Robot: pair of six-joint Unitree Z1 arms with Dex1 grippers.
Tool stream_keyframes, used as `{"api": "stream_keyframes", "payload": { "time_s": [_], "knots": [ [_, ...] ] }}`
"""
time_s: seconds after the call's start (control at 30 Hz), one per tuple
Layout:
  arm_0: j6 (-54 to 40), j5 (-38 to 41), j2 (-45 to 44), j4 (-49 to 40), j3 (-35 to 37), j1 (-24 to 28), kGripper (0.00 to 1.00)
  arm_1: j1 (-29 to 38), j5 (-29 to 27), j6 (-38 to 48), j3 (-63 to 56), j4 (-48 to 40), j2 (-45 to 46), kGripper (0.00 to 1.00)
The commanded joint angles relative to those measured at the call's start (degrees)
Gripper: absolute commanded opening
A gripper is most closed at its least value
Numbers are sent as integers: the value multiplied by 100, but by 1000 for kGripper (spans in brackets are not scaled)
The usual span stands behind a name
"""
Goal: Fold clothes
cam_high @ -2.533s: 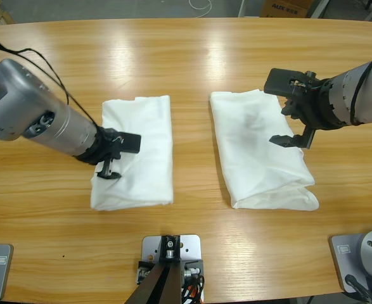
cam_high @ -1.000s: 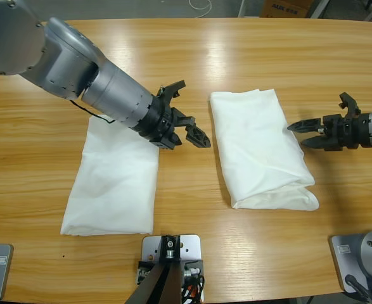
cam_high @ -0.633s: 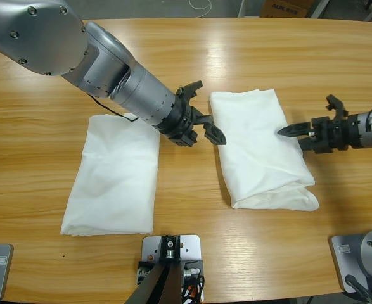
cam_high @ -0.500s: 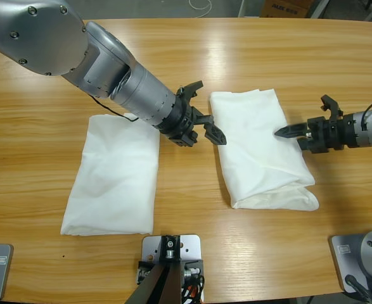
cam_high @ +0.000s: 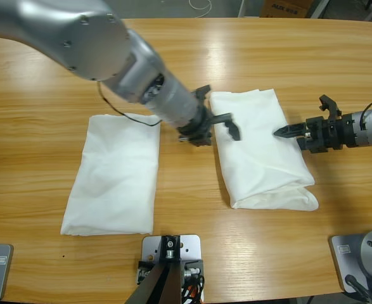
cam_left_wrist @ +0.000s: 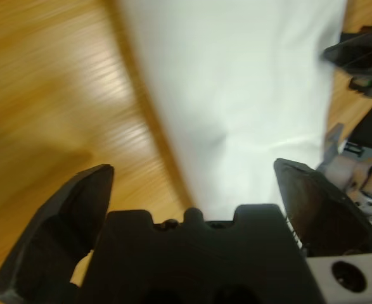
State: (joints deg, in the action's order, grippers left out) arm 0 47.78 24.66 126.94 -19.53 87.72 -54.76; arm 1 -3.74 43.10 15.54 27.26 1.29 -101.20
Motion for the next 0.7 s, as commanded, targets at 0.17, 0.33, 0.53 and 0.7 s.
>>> {"api": "stream_keyframes", "payload": {
  "time_s": [0.17, 0.33, 0.53, 0.7],
  "knots": [
    [288, -215, 767, -1026, 929, -219, 948, 136, -196, 11, -326, 46, -262, 723],
    [278, -506, 1006, -1617, 1481, -219, 858, 136, -198, 9, -326, 20, -218, 723],
    [505, -332, 959, -1568, 1385, -3, 769, 136, -203, 11, -335, 9, -170, 724],
    [730, 536, 894, -933, 917, 272, 725, 136, -216, 11, -335, -13, -183, 724]
  ]
}}
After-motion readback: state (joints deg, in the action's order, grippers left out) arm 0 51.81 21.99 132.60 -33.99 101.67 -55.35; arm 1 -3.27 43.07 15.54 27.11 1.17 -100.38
